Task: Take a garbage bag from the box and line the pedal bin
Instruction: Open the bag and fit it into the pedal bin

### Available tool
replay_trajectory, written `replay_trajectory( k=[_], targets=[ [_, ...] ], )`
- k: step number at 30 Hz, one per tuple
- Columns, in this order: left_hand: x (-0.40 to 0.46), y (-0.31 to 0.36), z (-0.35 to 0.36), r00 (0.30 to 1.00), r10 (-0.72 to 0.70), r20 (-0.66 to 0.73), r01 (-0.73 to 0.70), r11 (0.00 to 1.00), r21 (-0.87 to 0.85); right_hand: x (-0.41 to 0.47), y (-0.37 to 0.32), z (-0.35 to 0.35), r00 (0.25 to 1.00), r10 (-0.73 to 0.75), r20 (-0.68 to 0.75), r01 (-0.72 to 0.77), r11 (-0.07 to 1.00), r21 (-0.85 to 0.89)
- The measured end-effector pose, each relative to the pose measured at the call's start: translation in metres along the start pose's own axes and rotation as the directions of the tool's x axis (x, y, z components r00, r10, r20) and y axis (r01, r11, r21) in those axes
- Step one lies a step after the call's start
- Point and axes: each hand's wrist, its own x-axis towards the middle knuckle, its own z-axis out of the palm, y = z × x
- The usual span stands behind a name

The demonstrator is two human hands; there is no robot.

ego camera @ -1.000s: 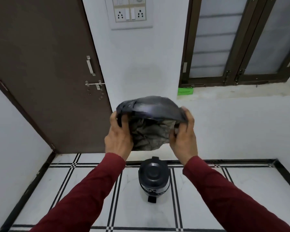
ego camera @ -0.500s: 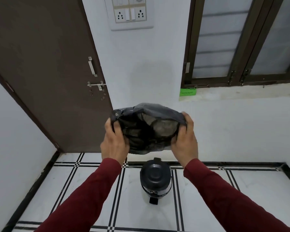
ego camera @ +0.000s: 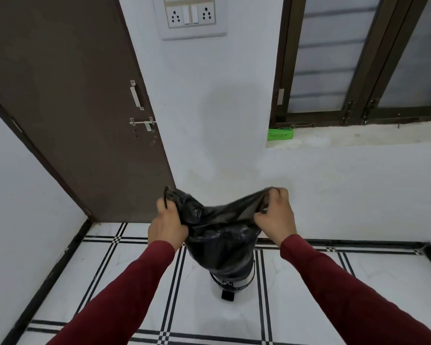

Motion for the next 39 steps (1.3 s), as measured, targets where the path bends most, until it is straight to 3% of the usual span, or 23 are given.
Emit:
replay_trajectory(
  k=[2,4,5,7,9,10,11,17,18,21,25,29,32,35,39],
  targets=[
    [-0.005,0.005,-0.001,0.984,0.027,-0.177,-0.035,0.998,-0.043,-0.003,-0.003,-0.001,0.976,-0.12,-0.181,0.114,0.993,-0.044],
    [-0.012,0.002,0.004,0.972,0.054,-0.229,-0.058,0.998,-0.009,-0.012,0.005,0.003,0.946,-0.238,-0.221,0.207,0.966,-0.153],
    [-0.016,-0.003,0.012,0.985,0.068,-0.158,-0.06,0.997,0.054,-0.015,0.013,0.007,0.955,-0.263,-0.135,0.227,0.945,-0.234],
    [-0.021,-0.018,0.032,0.987,0.011,0.16,-0.045,0.977,0.208,-0.022,0.03,0.013,0.958,-0.128,0.257,0.234,0.868,-0.439],
    [-0.027,-0.028,0.043,0.867,-0.146,0.476,0.016,0.963,0.268,-0.026,0.036,0.015,0.778,0.211,0.592,0.187,0.822,-0.538],
    [-0.029,-0.029,0.044,0.825,-0.193,0.532,0.053,0.963,0.266,-0.026,0.038,0.016,0.695,0.302,0.653,0.13,0.84,-0.527],
    [-0.029,-0.028,0.044,0.818,-0.206,0.537,0.076,0.964,0.255,-0.025,0.039,0.017,0.673,0.325,0.665,0.072,0.865,-0.496],
    [-0.018,-0.018,0.035,0.881,-0.164,0.443,0.106,0.982,0.154,-0.008,0.04,0.023,0.824,0.302,0.479,-0.174,0.94,-0.293],
    [-0.016,-0.018,0.033,0.886,-0.157,0.437,0.099,0.983,0.153,-0.008,0.04,0.025,0.864,0.263,0.429,-0.119,0.935,-0.334],
    [-0.012,-0.018,0.027,0.897,-0.163,0.412,0.093,0.978,0.186,-0.007,0.046,0.037,0.955,-0.057,0.291,0.2,0.847,-0.493],
    [-0.003,-0.033,0.025,0.941,-0.119,0.318,0.052,0.976,0.211,-0.001,0.038,0.048,0.905,-0.216,0.365,0.325,0.906,-0.269],
    [0.018,-0.055,0.027,0.945,-0.036,0.326,-0.011,0.99,0.142,0.005,0.026,0.058,0.824,-0.265,0.501,0.442,0.855,-0.273],
    [0.039,-0.074,0.022,0.943,0.004,0.334,-0.048,0.991,0.125,0.016,0.016,0.075,0.822,-0.159,0.548,0.372,0.877,-0.303],
    [0.061,-0.094,0.018,0.939,0.052,0.34,-0.096,0.989,0.115,0.025,0.002,0.093,0.878,-0.028,0.477,0.202,0.926,-0.318],
    [0.082,-0.111,0.017,0.921,0.099,0.376,-0.139,0.987,0.08,0.026,-0.022,0.111,0.892,0.138,0.43,-0.119,0.99,-0.071]
  ],
)
